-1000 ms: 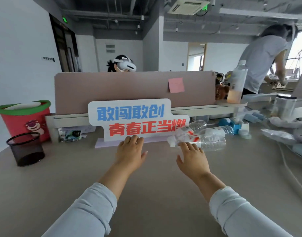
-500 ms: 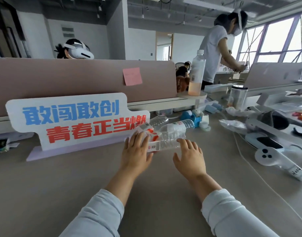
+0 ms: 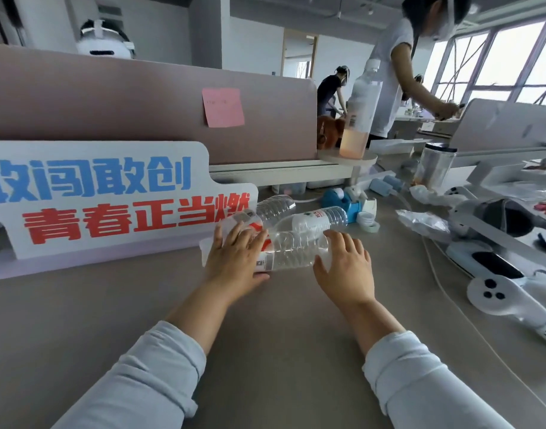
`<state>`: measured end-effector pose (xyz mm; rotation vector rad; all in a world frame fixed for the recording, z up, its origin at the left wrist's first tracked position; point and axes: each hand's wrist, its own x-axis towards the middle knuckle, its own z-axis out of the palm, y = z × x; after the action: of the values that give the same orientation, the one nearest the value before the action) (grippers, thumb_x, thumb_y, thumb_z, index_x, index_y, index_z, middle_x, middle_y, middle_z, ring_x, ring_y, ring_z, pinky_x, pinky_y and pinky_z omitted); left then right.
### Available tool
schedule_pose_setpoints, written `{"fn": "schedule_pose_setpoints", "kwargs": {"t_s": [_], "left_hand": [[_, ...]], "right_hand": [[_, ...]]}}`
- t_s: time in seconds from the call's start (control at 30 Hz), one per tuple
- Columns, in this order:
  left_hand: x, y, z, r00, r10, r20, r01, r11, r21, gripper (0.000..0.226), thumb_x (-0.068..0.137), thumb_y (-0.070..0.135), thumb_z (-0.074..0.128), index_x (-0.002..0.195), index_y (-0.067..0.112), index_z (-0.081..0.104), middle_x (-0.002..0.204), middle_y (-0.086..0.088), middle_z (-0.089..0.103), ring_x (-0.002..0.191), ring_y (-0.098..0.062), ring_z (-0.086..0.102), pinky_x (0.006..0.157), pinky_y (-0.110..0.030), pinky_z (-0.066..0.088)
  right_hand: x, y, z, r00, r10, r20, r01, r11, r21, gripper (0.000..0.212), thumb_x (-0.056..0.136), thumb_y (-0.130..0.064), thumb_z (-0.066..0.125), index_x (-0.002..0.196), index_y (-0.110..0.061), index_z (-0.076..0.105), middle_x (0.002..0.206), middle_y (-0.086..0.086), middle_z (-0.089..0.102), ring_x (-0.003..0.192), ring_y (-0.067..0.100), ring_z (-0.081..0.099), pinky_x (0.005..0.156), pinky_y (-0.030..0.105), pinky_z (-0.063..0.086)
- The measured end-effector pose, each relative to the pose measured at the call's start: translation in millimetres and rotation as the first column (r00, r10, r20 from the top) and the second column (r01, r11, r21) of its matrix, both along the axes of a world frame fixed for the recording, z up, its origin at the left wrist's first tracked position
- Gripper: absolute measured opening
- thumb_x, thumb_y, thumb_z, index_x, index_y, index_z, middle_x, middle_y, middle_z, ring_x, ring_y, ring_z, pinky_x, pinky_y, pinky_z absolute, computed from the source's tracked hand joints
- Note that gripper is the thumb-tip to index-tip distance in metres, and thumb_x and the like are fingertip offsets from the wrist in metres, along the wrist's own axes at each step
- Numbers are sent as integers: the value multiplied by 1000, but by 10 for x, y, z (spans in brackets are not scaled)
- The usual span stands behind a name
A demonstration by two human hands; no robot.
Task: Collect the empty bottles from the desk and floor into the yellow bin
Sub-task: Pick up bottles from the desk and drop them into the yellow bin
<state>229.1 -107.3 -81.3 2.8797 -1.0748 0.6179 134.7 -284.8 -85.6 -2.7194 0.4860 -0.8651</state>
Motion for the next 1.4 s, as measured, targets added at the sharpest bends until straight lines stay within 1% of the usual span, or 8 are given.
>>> {"fn": "schedule_pose_setpoints", "kwargs": {"t_s": [0.13, 0.23, 0.43, 0.77, 0.93, 1.07, 1.13, 1.4], "left_hand": [[-43, 9, 81, 1000, -1, -24, 0, 999, -41, 86, 78, 54, 64, 144, 17, 23, 140, -10, 31, 130, -27, 38, 115, -41, 20], [-68, 73, 222, 999, 10, 40, -3, 981, -192, 79, 68, 49, 75, 132, 15, 44, 125, -13, 46, 104, -28, 59, 81, -36, 52], [59, 193, 363, 988, 114, 100, -70, 927, -368, 82, 64, 44, 81, 131, 9, 50, 118, -17, 54, 96, -34, 62, 70, -41, 55], [85, 287, 431, 987, 157, 12, -138, 899, -416, 85, 74, 49, 72, 143, 15, 35, 132, -12, 43, 116, -27, 51, 85, -38, 51], [93, 333, 468, 985, 171, 29, -142, 888, -438, 83, 72, 48, 74, 139, 12, 41, 129, -14, 47, 111, -30, 55, 80, -39, 53], [70, 340, 499, 985, 167, 40, -134, 893, -430, 82, 75, 52, 69, 140, 15, 36, 133, -11, 43, 114, -27, 53, 83, -37, 53], [41, 365, 513, 986, 162, 30, -134, 894, -428, 81, 77, 54, 65, 142, 17, 32, 135, -9, 40, 117, -25, 50, 86, -35, 52], [-233, 840, 716, 978, 204, 44, -151, 840, -521, 87, 72, 49, 73, 140, 8, 37, 131, -15, 45, 115, -32, 52, 83, -42, 51]], "right_hand": [[106, -89, -4, 993, -19, 115, 19, 1000, 2, 46, 86, -24, 60, 130, -12, 50, 131, 6, 55, 123, 29, 47, 104, 42, 34], [175, -155, 10, 967, -70, 244, 71, 997, 2, 45, 85, -18, 61, 127, -5, 51, 129, 13, 55, 121, 35, 48, 100, 47, 38], [406, -186, 7, 997, -54, 54, 53, 998, 19, 54, 86, -19, 55, 138, -14, 39, 144, 6, 40, 134, 28, 33, 108, 42, 29], [871, -95, -5, 956, 79, -282, -123, 982, -144, 89, 83, 10, 41, 150, -27, -5, 159, -4, -11, 145, 22, -17, 115, 51, -7], [881, -89, 3, 961, -13, -277, -50, 975, -218, 80, 82, -18, 60, 147, -35, 18, 144, 8, 24, 139, 33, 12, 117, 52, 8], [807, -67, 12, 959, -9, -282, -60, 970, -235, 73, 79, -28, 68, 141, -31, 29, 153, 8, 8, 144, 35, 0, 117, 53, 5], [725, -20, 16, 964, 23, -266, -84, 972, -222, 73, 78, -26, 68, 139, -23, 29, 154, 4, 16, 145, 31, 5, 118, 52, 7], [309, 569, 132, 962, 181, 205, -125, 958, -258, 73, 61, -36, 78, 124, -17, 43, 116, 12, 58, 104, 36, 55, 88, 49, 47]]}}
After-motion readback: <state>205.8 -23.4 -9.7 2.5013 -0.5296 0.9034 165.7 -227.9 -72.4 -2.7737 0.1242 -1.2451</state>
